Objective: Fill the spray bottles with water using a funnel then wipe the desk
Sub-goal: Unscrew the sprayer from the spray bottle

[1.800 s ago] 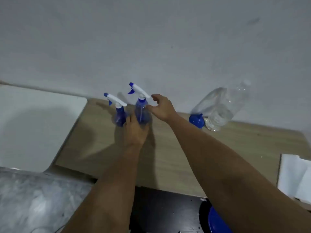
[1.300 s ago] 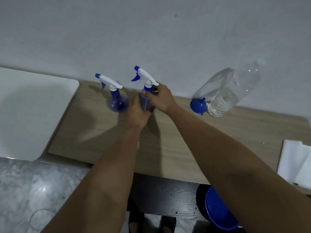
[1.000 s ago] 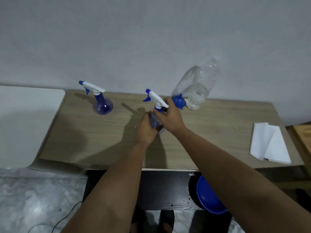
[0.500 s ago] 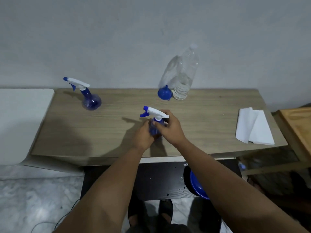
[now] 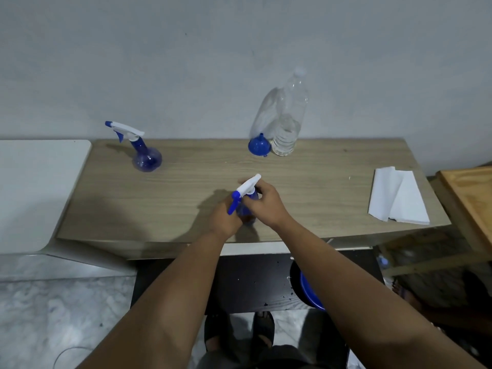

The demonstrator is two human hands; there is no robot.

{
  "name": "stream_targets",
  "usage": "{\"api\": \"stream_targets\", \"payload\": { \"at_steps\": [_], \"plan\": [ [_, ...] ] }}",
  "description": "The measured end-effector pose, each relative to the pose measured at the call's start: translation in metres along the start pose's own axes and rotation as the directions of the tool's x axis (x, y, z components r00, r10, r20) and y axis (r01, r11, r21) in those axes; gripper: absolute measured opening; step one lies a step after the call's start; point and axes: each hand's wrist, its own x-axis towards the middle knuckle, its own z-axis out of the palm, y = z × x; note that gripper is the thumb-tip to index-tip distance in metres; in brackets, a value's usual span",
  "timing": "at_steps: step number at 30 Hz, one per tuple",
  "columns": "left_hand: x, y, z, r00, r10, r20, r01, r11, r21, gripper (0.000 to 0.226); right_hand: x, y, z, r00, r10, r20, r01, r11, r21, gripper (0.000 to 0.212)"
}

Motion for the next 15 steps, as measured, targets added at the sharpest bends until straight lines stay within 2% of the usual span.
{"api": "stream_targets", "payload": {
  "at_steps": [2,6,9,12,15],
  "plan": [
    [-0.003,0.005,-0.002,1.0,0.017,-0.007,-0.017,1.0,0.013,0.019,-0.002,0.0,-0.001,1.0,0.022,-0.015,-0.022,1.0,0.01,0.036],
    [-0.008,0.013,-0.009,0.999,0.037,0.036,-0.038,0.999,0.03,0.025,-0.003,0.001,-0.003,0.999,-0.034,-0.006,0.033,0.999,-0.02,0.021],
    [-0.01,0.015,-0.009,0.998,0.061,0.023,-0.063,0.993,0.098,0.027,-0.006,0.0,-0.004,1.0,-0.002,-0.001,0.002,1.0,0.003,0.038],
    [-0.012,0.019,-0.009,0.996,0.083,0.008,-0.084,0.988,0.129,0.024,-0.008,0.001,-0.005,0.999,-0.032,-0.014,0.032,0.999,-0.002,0.033],
    [-0.017,0.026,-0.012,0.995,0.1,-0.003,-0.098,0.98,0.175,0.025,-0.009,0.002,-0.006,1.0,-0.001,-0.007,0.001,1.0,0.014,0.05]
  ]
}}
